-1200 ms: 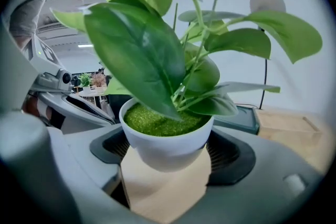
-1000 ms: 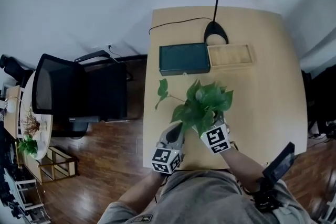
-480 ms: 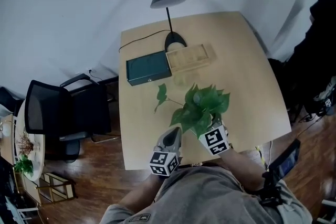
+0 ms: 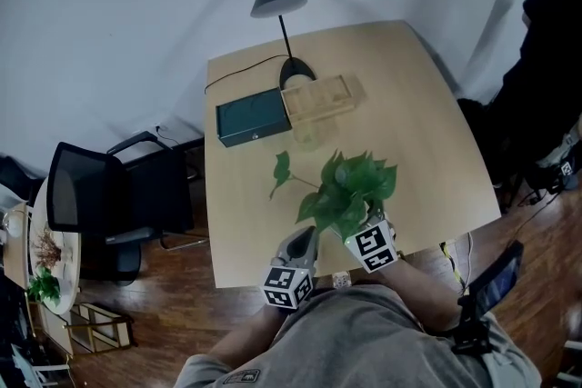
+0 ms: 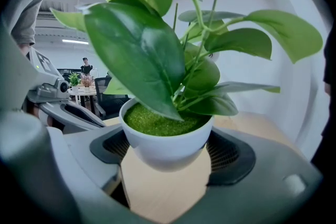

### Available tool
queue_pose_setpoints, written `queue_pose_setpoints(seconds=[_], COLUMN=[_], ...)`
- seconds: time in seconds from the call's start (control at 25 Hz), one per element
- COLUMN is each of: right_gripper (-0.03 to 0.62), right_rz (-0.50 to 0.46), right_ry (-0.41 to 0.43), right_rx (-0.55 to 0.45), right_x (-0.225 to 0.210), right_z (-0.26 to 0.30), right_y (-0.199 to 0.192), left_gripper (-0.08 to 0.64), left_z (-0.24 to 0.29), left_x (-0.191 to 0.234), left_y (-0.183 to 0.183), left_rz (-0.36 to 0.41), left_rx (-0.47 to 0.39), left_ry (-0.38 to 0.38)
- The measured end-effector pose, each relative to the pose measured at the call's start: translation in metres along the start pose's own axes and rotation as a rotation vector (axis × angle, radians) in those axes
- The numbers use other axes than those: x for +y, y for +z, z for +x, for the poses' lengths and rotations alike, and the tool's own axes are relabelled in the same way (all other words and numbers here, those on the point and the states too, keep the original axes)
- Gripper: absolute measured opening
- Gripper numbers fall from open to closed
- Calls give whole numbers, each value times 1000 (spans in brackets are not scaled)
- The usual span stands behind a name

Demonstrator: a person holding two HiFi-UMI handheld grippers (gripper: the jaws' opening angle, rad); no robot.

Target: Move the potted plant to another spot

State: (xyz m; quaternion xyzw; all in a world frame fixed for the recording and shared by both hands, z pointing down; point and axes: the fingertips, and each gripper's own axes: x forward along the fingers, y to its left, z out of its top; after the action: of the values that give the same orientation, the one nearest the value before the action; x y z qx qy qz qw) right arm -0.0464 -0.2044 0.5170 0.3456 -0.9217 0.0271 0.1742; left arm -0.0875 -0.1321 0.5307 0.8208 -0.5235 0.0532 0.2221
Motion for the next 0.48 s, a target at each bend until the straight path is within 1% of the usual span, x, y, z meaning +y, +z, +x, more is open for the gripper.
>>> queue_pose_setpoints(seconds=[0.24,0.48], right_gripper=[462,462], right_rz=[26,57], right_ry=[-18,-51], right_rx=[39,99], right_x=[26,58], right_z=[-23,-54], right_y=[-15,-46], left_gripper=[-6,-6], left_z=[-24,-58], left_x=[-15,-28], left_y=[-8,-47], left_rz=[-7,-46], left_rx=[11,59], left_ry=[-34,-59])
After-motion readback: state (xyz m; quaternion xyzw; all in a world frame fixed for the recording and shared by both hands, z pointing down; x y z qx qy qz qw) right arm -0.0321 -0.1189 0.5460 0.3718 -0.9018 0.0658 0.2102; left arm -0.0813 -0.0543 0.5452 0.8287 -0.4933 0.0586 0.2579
